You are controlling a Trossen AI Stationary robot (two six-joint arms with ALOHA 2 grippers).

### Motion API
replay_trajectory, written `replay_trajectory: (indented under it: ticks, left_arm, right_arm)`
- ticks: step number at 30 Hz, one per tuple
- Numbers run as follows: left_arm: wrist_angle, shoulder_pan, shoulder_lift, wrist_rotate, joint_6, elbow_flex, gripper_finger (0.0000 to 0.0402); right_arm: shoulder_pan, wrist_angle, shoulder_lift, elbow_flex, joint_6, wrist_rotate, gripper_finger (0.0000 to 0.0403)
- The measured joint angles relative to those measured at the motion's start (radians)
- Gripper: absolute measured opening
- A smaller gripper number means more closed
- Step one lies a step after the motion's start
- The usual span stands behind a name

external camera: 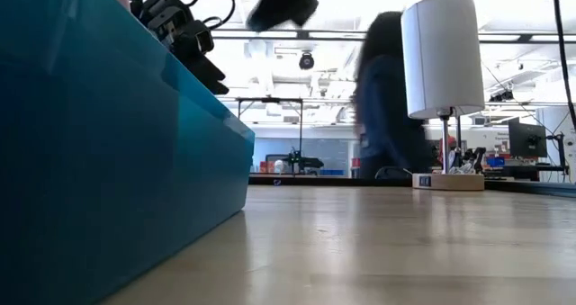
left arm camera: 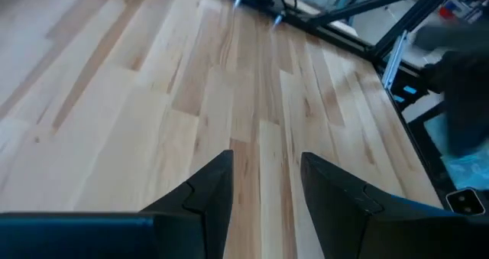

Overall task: Pick & Place Dice
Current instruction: Put the small light blue die into the blue bin, then put the small blue die into the blue bin

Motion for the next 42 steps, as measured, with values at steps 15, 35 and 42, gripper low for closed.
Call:
replay_trajectory:
  ticks: [15, 35, 42]
  left_arm:
    - [0.004, -0.005, 0.001, 0.001, 0.028, 0.000, 0.0147]
    - [0.004, -0.005, 0.001, 0.003, 0.026, 0.000, 0.0147]
    - [0.004, -0.005, 0.001, 0.003, 0.026, 0.000, 0.0147]
  right_arm:
    - [0.012, 0.199, 0.179, -0.002, 0.244, -0.043, 0.0035]
    - [0.040, 0.255, 0.231, -0.003, 0.410, -0.052, 0.0103]
    - [0.052, 0.255, 0.231, -0.003, 0.443, -0.030, 0.0132]
